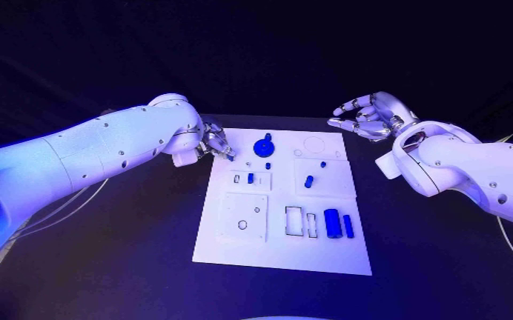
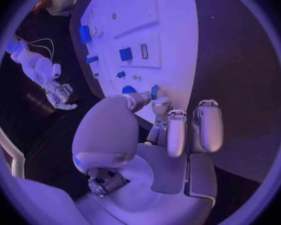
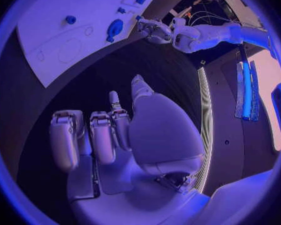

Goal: Assemble the parts on the task board

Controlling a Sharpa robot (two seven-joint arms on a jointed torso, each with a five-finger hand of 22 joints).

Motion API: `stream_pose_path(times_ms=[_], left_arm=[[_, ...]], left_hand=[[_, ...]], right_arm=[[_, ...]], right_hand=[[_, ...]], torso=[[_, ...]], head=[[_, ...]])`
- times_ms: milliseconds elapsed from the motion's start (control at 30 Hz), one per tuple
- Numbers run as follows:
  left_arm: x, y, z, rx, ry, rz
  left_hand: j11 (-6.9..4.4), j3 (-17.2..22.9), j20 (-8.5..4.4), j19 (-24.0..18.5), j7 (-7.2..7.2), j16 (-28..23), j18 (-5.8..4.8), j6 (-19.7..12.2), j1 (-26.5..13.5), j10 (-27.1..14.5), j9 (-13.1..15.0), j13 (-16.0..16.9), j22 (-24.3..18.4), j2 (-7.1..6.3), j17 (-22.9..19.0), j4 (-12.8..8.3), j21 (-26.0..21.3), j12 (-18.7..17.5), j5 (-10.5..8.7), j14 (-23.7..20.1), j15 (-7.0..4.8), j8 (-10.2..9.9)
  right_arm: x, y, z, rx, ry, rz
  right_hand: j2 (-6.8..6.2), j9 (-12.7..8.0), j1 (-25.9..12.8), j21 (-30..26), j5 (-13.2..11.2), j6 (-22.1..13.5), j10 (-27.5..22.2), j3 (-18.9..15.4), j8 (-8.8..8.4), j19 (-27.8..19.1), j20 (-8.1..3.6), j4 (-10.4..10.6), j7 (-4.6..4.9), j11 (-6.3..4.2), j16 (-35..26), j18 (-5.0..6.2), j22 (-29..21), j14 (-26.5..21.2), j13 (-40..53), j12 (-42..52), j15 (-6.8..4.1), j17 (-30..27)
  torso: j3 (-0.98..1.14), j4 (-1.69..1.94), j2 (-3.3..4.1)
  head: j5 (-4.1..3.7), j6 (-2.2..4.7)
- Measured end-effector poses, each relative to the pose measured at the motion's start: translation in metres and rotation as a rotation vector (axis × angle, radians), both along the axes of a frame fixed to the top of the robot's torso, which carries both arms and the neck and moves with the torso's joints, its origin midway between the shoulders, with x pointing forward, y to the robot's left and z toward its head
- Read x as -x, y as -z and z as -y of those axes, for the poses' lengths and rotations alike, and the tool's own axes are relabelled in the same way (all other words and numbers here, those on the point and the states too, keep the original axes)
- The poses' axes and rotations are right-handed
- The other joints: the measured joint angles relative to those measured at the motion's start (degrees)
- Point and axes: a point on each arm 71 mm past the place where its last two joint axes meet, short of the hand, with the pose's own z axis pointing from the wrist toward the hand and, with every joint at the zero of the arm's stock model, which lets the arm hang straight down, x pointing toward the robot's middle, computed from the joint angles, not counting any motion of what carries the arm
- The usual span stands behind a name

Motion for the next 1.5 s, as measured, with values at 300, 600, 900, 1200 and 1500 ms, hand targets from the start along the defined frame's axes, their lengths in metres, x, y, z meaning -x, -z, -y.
stream_pose_path(times_ms=[300,600,900,1200,1500], left_arm=[[0.021,-0.007,-0.001,0.096,0.014,0.010],[0.040,-0.008,0.004,0.172,0.033,0.049],[0.058,0.004,0.005,0.201,0.051,0.077],[0.066,0.019,0.007,0.179,0.081,0.110],[0.063,0.023,0.005,0.140,0.104,0.149]], left_hand=[[-0.48,3.2,-0.70,1.1,-0.50,0.2,0.00,0.8,-2.9,1.4,0.2,0.6,0.0,-1.12,0.0,-1.6,0.7,0.2,0.27,0.0,-0.42,0.9],[-0.63,3.5,-0.94,2.1,-0.84,0.2,0.00,1.7,-4.2,2.1,0.1,1.0,0.0,-1.61,0.0,-1.7,1.2,0.5,2.21,0.0,-0.83,1.0],[-0.91,3.5,-0.87,2.1,-0.96,0.2,0.00,1.8,-4.5,2.8,0.0,1.5,0.0,-1.93,0.0,-1.7,1.3,0.8,3.10,0.0,-0.83,1.2],[-0.91,3.5,-0.87,2.1,-1.02,0.2,0.00,1.9,-4.6,2.8,-0.1,1.5,0.0,-2.00,0.0,-1.7,1.3,0.8,3.10,0.0,-0.83,1.2],[-0.71,3.5,-1.07,2.3,-1.14,0.5,0.00,2.0,-4.7,3.0,-0.1,1.7,0.0,-2.15,0.0,-1.7,1.3,0.8,3.10,0.0,-0.83,1.2]], right_arm=[[0.000,0.000,0.002,0.001,0.004,-0.001],[0.000,0.001,0.003,0.001,0.006,-0.002],[0.000,0.002,0.004,0.002,0.008,-0.004],[0.001,0.003,0.005,0.002,0.009,-0.007],[0.001,0.004,0.006,0.003,0.011,-0.010]], right_hand=[[0.00,0.0,0.0,0.0,0.0,0.0,0.0,0.0,0.00,0.0,0.00,0.0,0.00,0.00,0.0,0.00,0.0,0.0,0.0,0.0,0.00,0.0],[0.00,0.0,0.0,0.0,0.0,0.0,0.0,0.0,0.00,0.0,0.00,0.0,0.00,0.00,0.0,0.00,0.0,0.0,0.0,0.0,0.00,0.0],[0.00,0.0,0.0,0.0,0.0,0.0,0.0,-0.2,0.00,0.0,0.00,-0.2,0.00,0.00,0.0,0.00,0.0,0.0,0.0,0.0,0.00,0.0],[0.00,0.0,0.0,0.0,0.0,0.0,0.0,-0.2,0.00,0.0,0.00,-0.2,0.00,0.00,0.0,0.00,0.0,0.0,0.0,0.0,0.00,0.0],[0.22,0.0,-0.2,0.0,0.0,-0.2,0.0,-0.2,0.00,0.0,0.00,-0.2,-0.21,0.00,0.0,0.00,0.0,0.0,0.0,0.0,0.00,0.0]], torso=[[-0.01,0.07,-0.03],[-0.05,0.07,-0.03],[-0.08,0.13,-0.04],[-0.12,-0.04,0.09],[-0.05,-0.04,0.14]], head=[[-0.01,-0.15],[0.20,-0.18],[0.58,-0.51],[1.12,-0.46],[0.90,-0.86]])
